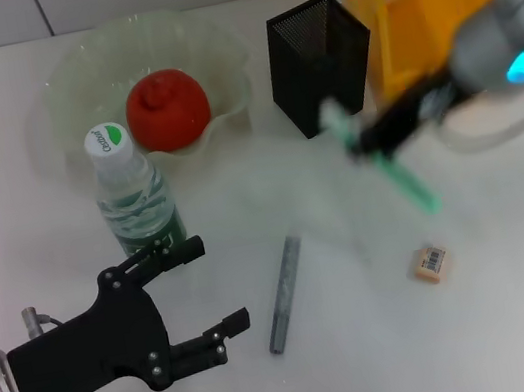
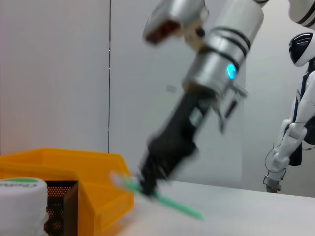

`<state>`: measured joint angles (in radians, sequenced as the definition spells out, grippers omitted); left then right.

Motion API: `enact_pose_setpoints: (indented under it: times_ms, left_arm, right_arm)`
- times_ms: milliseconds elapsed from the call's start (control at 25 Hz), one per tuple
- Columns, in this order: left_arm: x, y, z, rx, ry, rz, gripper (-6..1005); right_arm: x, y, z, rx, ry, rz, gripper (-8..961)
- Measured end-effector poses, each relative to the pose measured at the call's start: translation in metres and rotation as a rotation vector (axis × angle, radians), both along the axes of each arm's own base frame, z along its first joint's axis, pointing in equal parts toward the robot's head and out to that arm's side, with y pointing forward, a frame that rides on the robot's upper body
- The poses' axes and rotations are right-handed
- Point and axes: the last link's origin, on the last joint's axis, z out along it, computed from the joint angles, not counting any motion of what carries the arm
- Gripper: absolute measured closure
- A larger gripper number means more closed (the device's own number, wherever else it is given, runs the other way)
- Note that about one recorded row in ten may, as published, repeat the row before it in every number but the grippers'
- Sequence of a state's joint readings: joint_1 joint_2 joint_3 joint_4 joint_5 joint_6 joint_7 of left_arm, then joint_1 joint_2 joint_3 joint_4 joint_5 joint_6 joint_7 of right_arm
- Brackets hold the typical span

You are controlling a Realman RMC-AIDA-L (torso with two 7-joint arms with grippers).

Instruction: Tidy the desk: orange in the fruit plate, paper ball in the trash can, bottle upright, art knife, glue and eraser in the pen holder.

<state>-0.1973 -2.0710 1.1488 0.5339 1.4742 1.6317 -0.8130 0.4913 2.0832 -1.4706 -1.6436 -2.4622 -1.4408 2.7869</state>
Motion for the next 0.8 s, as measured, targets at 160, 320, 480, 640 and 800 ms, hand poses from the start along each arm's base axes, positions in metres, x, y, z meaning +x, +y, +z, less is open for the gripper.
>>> enact_pose_setpoints:
  times_ms: [160,320,480,640,800]
  left_arm:
    - [0.001,0.000,0.000,-0.001,-0.001,-0.002,138]
    - [0.001,0.000,-0.001,-0.002,-0.002,-0.004,138]
    - [0.001,0.001,-0.001,-0.002,-0.001,-0.004,138]
    - [0.001,0.001,-0.001,-0.003,0.000,-0.004,138]
    - [0.001,0.001,-0.001,-0.003,0.001,-0.005,138]
  right_arm:
    - [0.008,0.008,0.049,0.227,0.269,0.191,785]
    - [0.017,0.009,0.061,0.354,0.440,0.384,785]
    - [0.040,0.017,0.051,0.490,0.580,0.572,785]
    - [0.065,0.031,0.021,0.549,0.603,0.633,764]
    - [0.084,0.044,-0.008,0.537,0.581,0.572,743]
